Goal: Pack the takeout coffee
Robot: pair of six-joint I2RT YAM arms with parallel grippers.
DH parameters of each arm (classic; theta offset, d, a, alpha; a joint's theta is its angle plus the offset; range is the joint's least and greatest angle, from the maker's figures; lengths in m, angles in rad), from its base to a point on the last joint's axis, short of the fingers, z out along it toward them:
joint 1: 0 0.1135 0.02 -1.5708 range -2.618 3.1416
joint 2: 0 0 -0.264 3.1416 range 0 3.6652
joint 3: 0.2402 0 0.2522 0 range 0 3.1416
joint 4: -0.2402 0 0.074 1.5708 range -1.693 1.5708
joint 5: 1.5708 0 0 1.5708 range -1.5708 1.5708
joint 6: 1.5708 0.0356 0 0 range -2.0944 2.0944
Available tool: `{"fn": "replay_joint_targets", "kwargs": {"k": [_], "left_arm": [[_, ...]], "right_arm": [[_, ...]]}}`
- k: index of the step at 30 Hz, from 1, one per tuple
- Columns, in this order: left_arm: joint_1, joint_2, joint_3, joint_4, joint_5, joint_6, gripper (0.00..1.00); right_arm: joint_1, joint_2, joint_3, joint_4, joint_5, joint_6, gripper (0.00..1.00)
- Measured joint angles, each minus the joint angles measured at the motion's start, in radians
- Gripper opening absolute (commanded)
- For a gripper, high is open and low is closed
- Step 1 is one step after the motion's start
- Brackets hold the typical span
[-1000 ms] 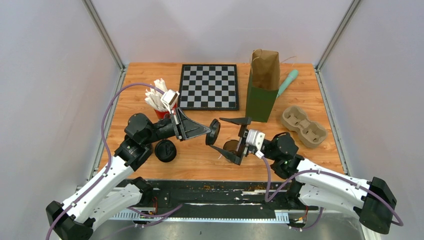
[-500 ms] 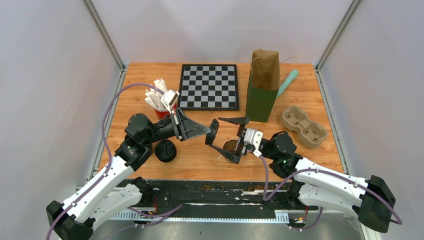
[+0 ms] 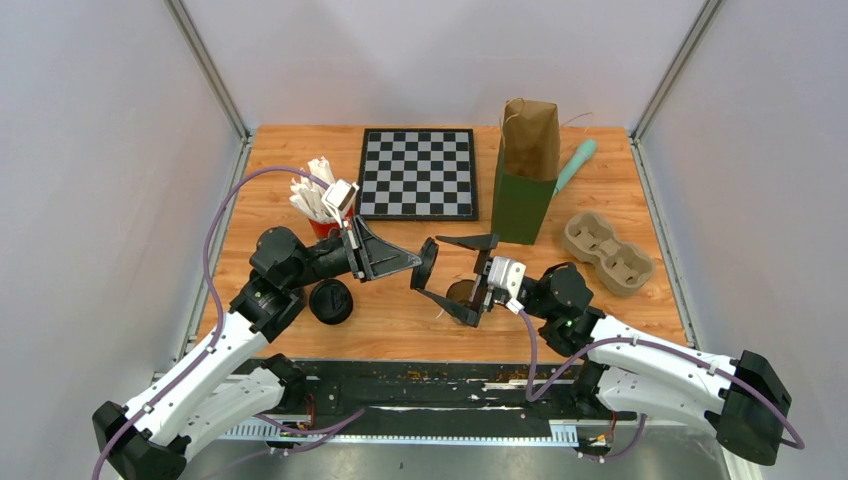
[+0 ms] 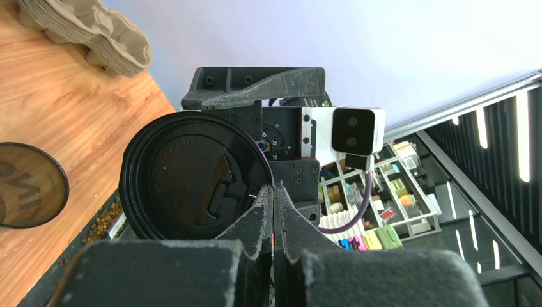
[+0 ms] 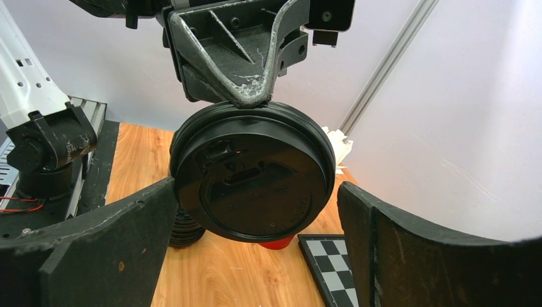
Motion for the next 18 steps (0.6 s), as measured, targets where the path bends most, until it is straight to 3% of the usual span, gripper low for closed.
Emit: {"fn": "replay_joint_targets", "kwargs": {"k": [16,18], "left_arm": [[0.0,0.0,0.0,0.0,-0.005,0.0,0.0],[0.0,0.0,0.0,0.0,-0.005,-0.001,0.05]], "right_arm": [[0.001,0.0,0.0,-0.002,0.0,0.027,0.74],[0.001,0.0,0.0,-0.002,0.0,0.029,0.73]]}}
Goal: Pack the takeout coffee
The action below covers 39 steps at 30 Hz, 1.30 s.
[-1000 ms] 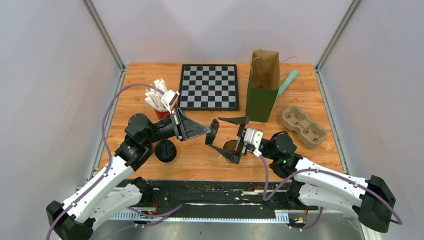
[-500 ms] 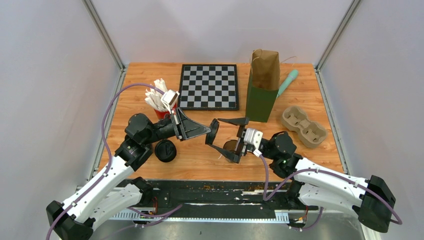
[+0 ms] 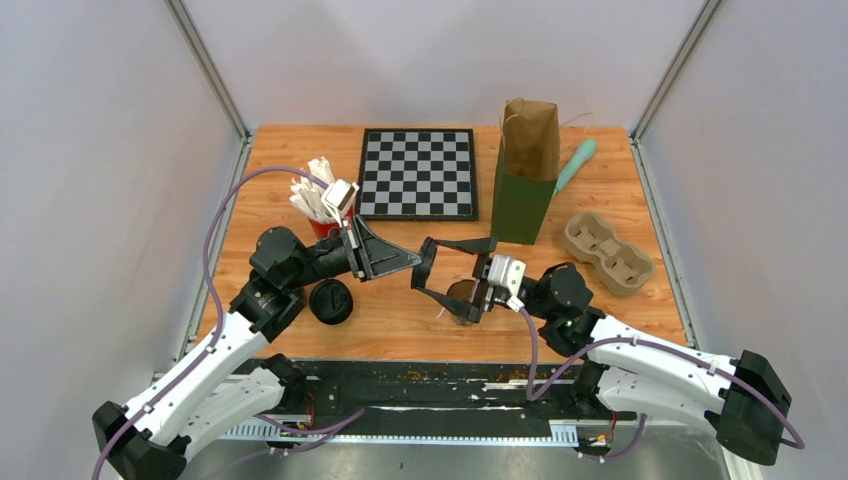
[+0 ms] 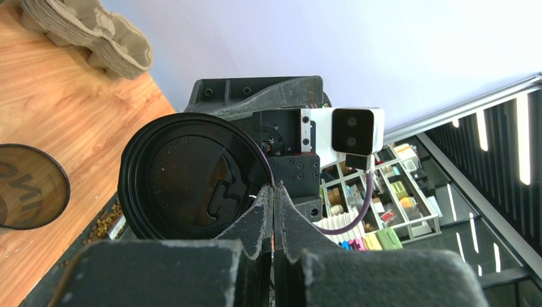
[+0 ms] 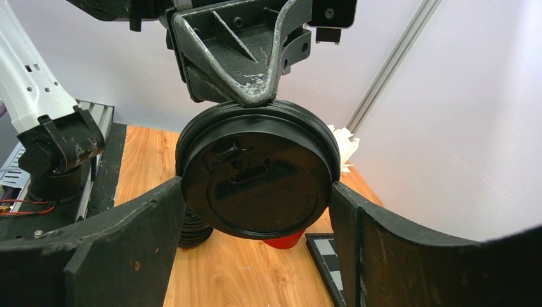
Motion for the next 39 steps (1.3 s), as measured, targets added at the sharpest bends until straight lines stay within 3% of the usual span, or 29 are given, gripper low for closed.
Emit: {"fn": "replay_joint_targets", "kwargs": {"k": [5,10,14,18,23,29,39], "left_arm": [[0.0,0.0,-0.002,-0.004,-0.006,0.006,0.43],[0.0,-0.003,0.0,-0.072,-0.024,0.057,0.72],[0.0,-0.005,0.047,-0.244,-0.068,0.17,0.87],[0.0,-0.006,0.148,-0.473,-0.164,0.344,0.99],[0.0,-0.025,0.206,-0.678,-0.305,0.538,1.0],[0.0,-0.057,0.204,-0.835,-0.438,0.718,1.0],[0.0,-0.341,0.06,-0.857,-0.579,0.91,1.0]], "right_arm": [[0.0,0.0,0.0,0.0,0.001,0.01,0.72],[0.0,-0.031,0.0,-0.044,0.04,0.044,0.71],[0.0,-0.092,0.0,-0.151,0.116,0.103,0.71],[0.0,-0.155,0.045,-0.387,0.239,0.202,0.71],[0.0,-0.139,0.221,-0.75,0.391,0.322,0.72],[0.0,0.01,0.471,-1.167,0.539,0.445,0.74],[-0.034,0.362,0.743,-1.586,0.534,0.51,0.74]]}}
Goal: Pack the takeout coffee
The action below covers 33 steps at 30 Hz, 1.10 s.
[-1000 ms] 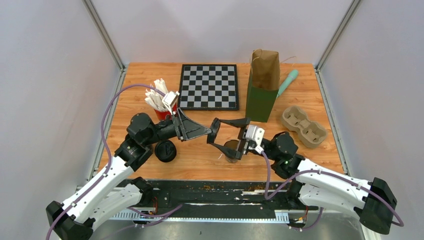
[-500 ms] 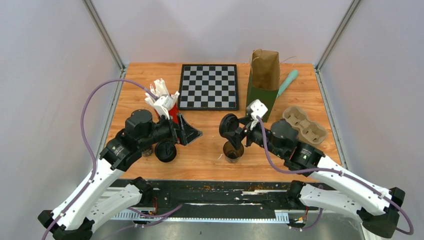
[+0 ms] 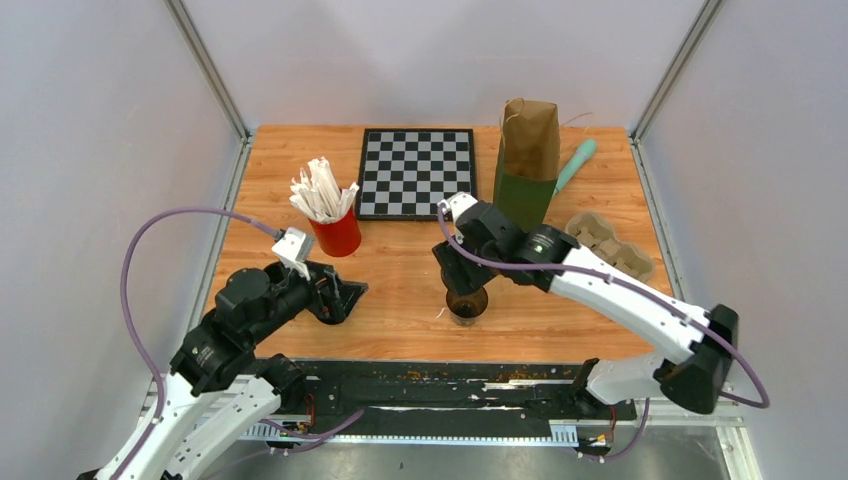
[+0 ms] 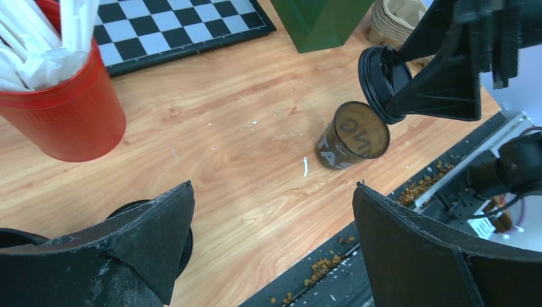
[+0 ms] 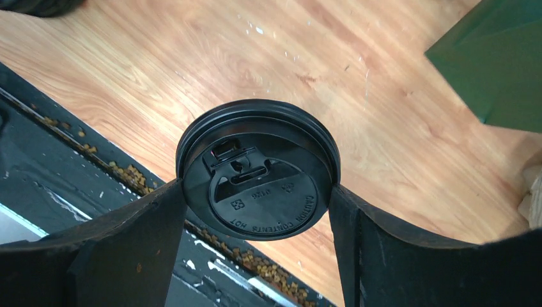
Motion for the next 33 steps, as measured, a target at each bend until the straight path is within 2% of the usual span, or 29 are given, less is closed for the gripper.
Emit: {"fn": "replay_joint_targets", "kwargs": {"k": [4,11,33], "left_arm": [[0.0,-0.082,-0.065,0.01,-0.025,0.025,1.0],[0.0,-0.134,-0.073,0.012,-0.076,0.053,1.0],[0.0,-0.135,-0.073,0.011,-0.091,0.064,1.0]], "right_arm": [[-0.021,0.125,0.074,-0.086,-0.029,0.0,0.76],[-0.025,0.256,0.122,-0.189,-0.072,-0.005,0.76],[-0.026,0.296,0.111,-0.22,-0.113,-0.009,0.8]]}}
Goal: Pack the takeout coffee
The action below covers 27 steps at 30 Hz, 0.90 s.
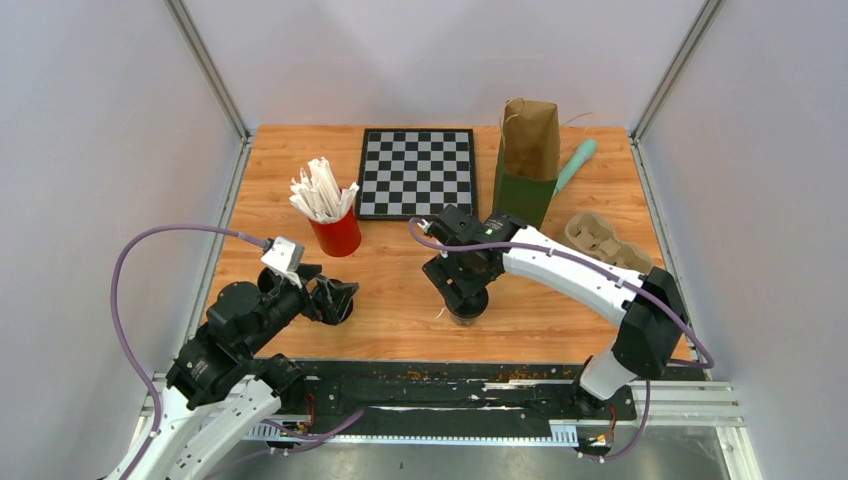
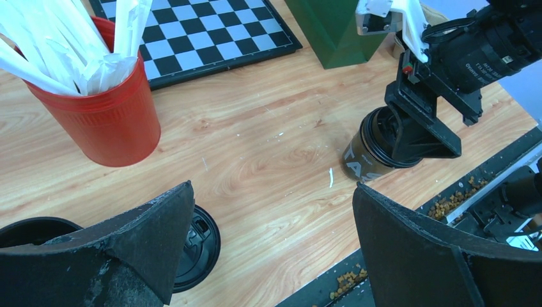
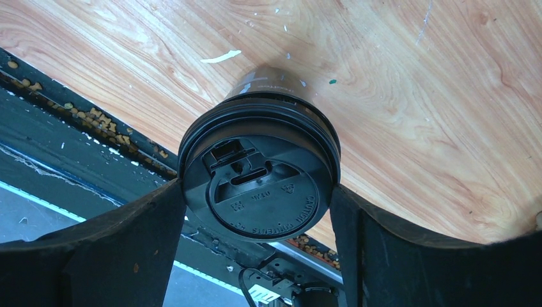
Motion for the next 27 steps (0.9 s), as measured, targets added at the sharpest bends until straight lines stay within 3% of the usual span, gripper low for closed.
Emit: {"fn": "replay_joint_targets", "kwargs": {"k": [27], "left_arm": [[0.0,0.0,0.0,0.0,-0.007,0.0,1.0]], "right_arm": [[-0.008,0.036,-0.009,0.011,0.003,-0.014,0.81]]}}
